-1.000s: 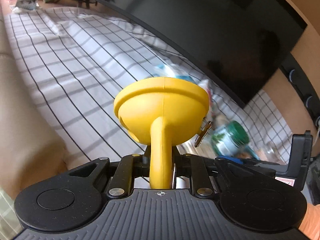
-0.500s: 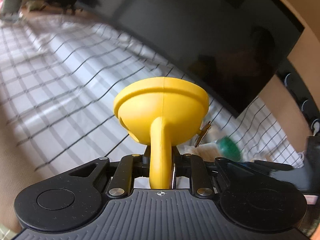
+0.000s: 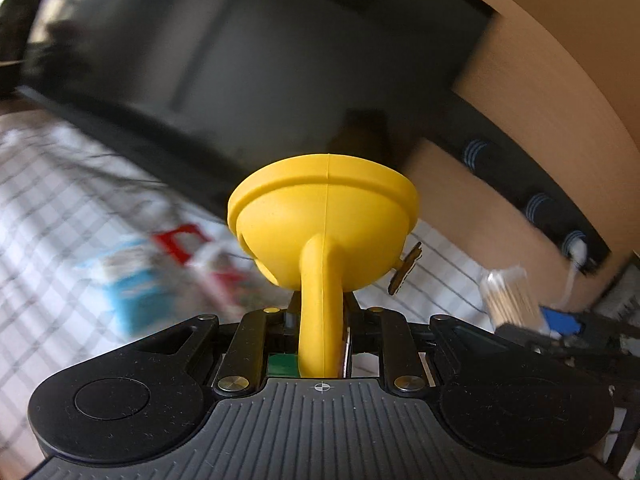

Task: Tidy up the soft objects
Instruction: 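Carry both items into the pink box and open both tools to release them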

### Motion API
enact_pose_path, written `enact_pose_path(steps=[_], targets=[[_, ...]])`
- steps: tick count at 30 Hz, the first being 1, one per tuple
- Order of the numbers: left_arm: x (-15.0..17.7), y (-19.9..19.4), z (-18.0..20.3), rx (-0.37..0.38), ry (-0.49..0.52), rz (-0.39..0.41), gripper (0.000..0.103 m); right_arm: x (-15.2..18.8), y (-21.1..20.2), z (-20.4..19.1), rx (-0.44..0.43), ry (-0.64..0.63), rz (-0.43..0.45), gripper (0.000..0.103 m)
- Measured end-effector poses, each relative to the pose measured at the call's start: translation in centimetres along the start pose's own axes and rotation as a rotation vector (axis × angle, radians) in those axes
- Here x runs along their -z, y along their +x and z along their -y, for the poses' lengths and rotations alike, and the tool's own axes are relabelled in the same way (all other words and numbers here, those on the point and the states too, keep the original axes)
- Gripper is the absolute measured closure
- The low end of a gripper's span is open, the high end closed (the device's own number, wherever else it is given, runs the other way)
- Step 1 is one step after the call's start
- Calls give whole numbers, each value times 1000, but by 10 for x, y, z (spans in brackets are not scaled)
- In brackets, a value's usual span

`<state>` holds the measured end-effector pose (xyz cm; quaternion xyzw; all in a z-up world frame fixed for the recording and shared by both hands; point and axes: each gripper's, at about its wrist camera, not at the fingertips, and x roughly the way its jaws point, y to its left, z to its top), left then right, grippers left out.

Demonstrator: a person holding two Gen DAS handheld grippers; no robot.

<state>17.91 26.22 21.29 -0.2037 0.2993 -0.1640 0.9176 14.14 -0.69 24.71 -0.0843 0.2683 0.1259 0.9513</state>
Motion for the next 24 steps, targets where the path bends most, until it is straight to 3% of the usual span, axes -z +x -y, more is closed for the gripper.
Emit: enact_pose_path(steps=[6,12,18,24], targets=[[17,49,96,86,106,-131,82,33,-32,83,165,97,43,33],[50,90,169,169,205,-251,82,74,-48,145,286,257,11,33],[83,122,214,220,282,-365,82,97,-59,177,329,345,5,33],[112,151,235,241,346,-513,82,96,-49,194,331,379,24,33]])
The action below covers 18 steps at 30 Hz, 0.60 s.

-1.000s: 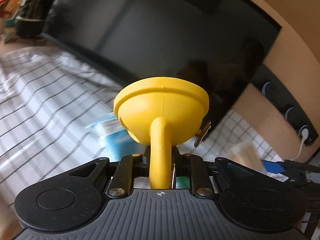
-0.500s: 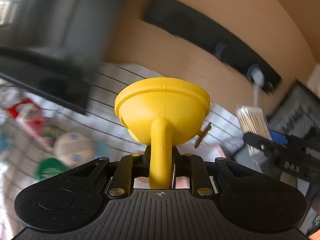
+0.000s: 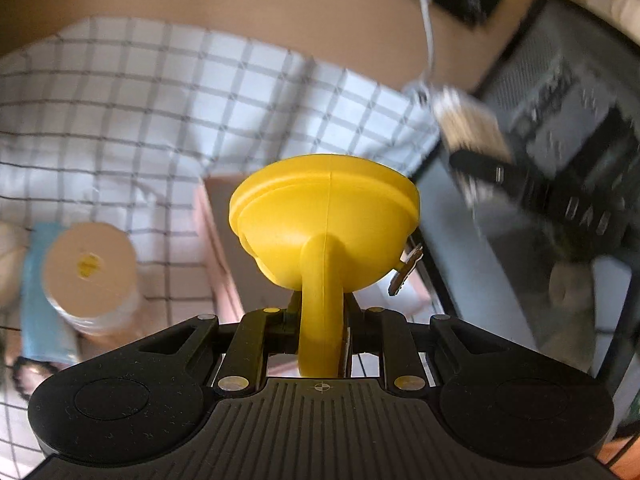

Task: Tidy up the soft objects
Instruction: 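Carry both items into the pink box and open both tools to release them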

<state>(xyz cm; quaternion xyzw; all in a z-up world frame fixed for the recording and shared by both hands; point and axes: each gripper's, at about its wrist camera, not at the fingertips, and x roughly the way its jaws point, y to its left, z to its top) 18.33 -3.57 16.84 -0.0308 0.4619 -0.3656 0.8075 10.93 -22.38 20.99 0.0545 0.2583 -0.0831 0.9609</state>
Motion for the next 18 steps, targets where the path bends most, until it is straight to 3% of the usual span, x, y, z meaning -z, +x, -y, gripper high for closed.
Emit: enact_pose_path(steps=[6,10,13,18], targets=[[-16,54,14,14,48,-69,78,1,20,3,-43,35,-1,33],[-9,94,16,-19,101,-191,76,2,39,1,-81,60,-24,22],[-4,86,13,18,98,-125,74,5,46,6,-79,98,-37,22],[5,39,-6,37,91,-15,74,9,43,9,-66,124,-56,22]])
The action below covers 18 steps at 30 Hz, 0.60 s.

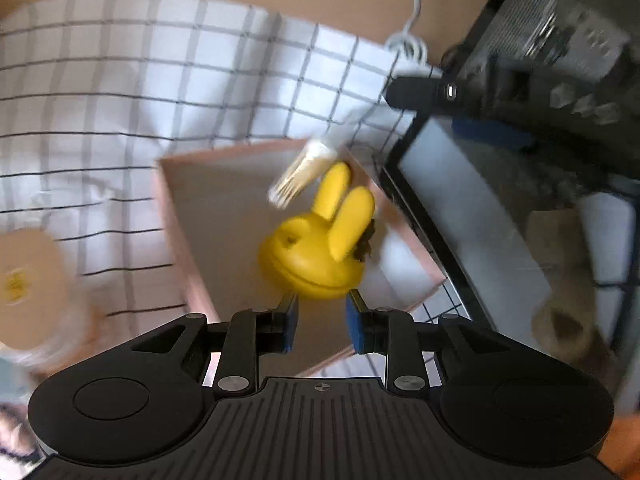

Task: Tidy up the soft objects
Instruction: 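Carry both items into the pink box and open both tools to release them, then grasp the blue wet-wipe pack with the left tool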

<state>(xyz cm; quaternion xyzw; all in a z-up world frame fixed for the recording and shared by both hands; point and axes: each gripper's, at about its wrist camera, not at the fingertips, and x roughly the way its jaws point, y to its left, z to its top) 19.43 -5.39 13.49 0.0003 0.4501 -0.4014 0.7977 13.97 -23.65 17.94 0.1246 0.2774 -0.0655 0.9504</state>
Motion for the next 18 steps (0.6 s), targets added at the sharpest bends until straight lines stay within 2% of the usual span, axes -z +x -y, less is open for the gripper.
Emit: enact_pose_path(steps=[3,9,12,18], targets=[[25,-38,-24,-26,-36,52,74,0,-8,-5,19,22,0,22],[84,-107,-97,-135,-233,162,75,0,-9,-50,21,65,-59,22],[108,-145,-132,-217,-324,232,75,2,-5,-91,-1,67,-66,22],[142,-225,-200,-378,-433,349,74,-5,6,-209,-152,4,-123,22]])
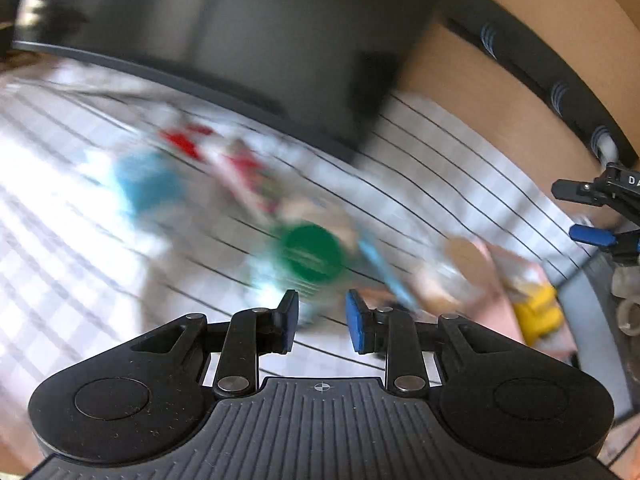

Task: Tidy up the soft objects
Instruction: 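Grasp the blue wet-wipe pack with the left tool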

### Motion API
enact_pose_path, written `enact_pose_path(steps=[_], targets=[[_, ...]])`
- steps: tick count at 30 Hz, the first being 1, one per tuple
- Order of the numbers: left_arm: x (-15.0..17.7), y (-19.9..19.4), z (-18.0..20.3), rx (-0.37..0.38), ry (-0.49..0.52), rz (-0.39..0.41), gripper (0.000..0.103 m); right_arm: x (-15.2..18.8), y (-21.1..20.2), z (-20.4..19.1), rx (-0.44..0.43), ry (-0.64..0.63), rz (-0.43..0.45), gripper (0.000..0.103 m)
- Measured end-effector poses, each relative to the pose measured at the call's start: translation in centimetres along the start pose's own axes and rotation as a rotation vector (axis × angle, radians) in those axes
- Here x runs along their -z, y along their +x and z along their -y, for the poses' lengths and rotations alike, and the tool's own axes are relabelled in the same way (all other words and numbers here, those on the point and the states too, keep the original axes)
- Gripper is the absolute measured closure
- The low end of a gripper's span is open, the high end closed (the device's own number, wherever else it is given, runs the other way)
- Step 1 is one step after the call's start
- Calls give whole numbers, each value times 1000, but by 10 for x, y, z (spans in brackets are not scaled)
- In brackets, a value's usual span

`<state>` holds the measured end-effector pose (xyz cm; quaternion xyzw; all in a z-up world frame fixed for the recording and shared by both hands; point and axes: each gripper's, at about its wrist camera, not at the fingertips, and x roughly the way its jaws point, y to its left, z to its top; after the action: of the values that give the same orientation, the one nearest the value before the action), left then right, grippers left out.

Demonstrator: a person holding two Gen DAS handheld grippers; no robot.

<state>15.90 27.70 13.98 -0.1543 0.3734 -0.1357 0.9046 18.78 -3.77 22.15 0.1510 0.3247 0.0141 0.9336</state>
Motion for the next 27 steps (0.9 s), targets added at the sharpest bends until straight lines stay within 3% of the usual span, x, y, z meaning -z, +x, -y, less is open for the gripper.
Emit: enact_pose_path(steps=[7,12,16,21,24,27], targets=[[-35,-61,-95,-190,-120,116,75,-17,10,-157,-165,-253,41,22],[-45,-76,-134,-225,-191,149,75,-24,7,-225,-239,-434,37,22],[-47,-65,-136,-203,-229,139,75,-22,8,-243,-208,-564,59,22],[-55,-29,-122,-180,-267,133,75,-12,16,-232,-162,-658,64,22],[-62,-2,-102,-223,-230,157,75,-6,25,-218,-153,-679,60,22],[-65,25,-79,-323,-158,209,74,0,43,-206,-159,-691,46,22]])
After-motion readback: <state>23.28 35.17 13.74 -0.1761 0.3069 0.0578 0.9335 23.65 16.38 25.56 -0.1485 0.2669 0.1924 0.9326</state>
